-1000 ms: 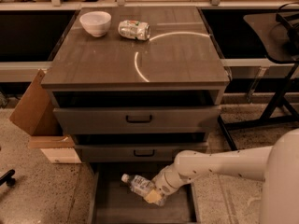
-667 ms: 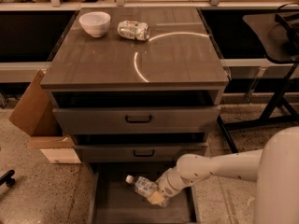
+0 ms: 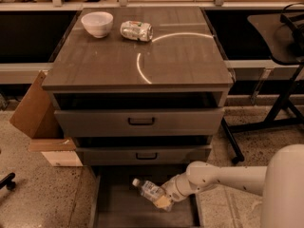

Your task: Place blue plastic bottle into bottom drawer

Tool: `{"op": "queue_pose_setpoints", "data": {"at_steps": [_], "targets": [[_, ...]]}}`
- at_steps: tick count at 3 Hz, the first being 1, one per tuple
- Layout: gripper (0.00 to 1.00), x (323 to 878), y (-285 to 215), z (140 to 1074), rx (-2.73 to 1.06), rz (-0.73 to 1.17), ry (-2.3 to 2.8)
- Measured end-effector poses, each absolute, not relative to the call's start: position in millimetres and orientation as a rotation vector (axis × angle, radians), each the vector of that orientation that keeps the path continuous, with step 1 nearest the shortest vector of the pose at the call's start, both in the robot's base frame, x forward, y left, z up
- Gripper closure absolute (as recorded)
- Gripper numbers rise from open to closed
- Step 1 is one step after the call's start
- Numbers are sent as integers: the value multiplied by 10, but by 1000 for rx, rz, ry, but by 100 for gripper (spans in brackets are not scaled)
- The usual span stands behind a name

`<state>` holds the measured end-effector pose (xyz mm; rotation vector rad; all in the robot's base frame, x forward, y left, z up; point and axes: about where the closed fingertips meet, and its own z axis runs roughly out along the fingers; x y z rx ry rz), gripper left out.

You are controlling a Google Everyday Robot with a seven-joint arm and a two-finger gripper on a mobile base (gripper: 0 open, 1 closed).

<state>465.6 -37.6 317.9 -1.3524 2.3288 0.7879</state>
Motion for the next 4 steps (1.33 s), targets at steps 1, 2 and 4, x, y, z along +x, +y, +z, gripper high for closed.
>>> {"op": "queue_pose_setpoints", "data": {"at_steps": [1, 2, 4], "targets": [[100, 4757, -413, 2949, -1330, 811, 2338], [100, 4835, -449, 2739, -1296, 837, 2346], [58, 4980, -539, 2348, -1228, 898, 2374]]}}
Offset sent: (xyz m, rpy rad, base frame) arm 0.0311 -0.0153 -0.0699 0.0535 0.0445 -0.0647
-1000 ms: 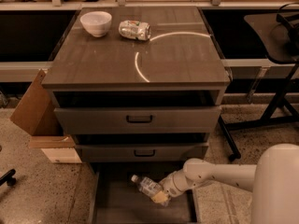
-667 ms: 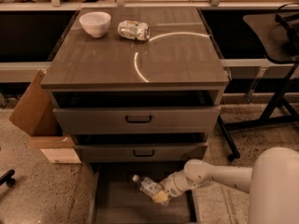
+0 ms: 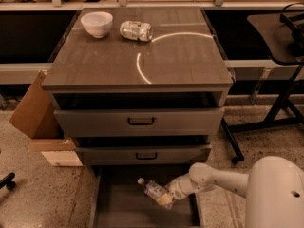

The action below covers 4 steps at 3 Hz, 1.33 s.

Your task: Place blue plastic bottle into bottom drawer

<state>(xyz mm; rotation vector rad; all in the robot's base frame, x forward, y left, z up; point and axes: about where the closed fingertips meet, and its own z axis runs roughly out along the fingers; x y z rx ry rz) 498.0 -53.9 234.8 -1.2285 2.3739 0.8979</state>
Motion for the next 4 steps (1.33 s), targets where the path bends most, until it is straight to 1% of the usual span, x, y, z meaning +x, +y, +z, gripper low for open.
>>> {"op": "queue_pose_setpoints", "data": {"at_steps": [2, 3, 4], "targets": [[11, 5164, -631, 1985, -1206, 959, 2394], [0, 5193, -667, 1991, -1202, 963, 2377], [0, 5102, -730, 2249, -1211, 939, 2301]]}}
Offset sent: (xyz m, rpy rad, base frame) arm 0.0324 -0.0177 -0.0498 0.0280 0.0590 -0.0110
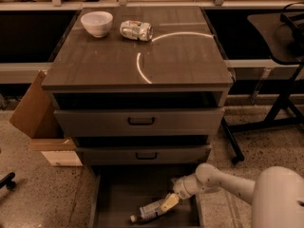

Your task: Place blue plastic bottle into bottom drawer

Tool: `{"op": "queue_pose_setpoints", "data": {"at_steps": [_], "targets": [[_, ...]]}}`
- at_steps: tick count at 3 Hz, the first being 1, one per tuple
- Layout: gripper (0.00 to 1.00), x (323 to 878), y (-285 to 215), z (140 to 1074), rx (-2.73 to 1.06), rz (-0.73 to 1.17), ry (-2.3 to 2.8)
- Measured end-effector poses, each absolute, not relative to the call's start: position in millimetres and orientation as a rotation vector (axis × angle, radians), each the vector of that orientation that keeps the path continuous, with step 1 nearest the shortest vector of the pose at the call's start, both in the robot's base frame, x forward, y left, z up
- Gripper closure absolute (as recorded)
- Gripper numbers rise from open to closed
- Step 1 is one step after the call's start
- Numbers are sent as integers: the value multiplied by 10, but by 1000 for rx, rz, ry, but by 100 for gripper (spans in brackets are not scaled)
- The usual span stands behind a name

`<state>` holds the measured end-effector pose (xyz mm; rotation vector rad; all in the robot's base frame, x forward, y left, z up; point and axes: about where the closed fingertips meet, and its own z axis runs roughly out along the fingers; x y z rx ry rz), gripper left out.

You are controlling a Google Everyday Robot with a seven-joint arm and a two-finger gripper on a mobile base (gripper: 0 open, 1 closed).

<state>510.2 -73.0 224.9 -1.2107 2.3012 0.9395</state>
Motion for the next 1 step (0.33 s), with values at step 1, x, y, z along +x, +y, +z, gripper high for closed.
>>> {"op": "queue_pose_setpoints", "data": {"at_steps": [1], "targets": [[0, 4832, -809, 2595, -1229, 948, 2226]]}}
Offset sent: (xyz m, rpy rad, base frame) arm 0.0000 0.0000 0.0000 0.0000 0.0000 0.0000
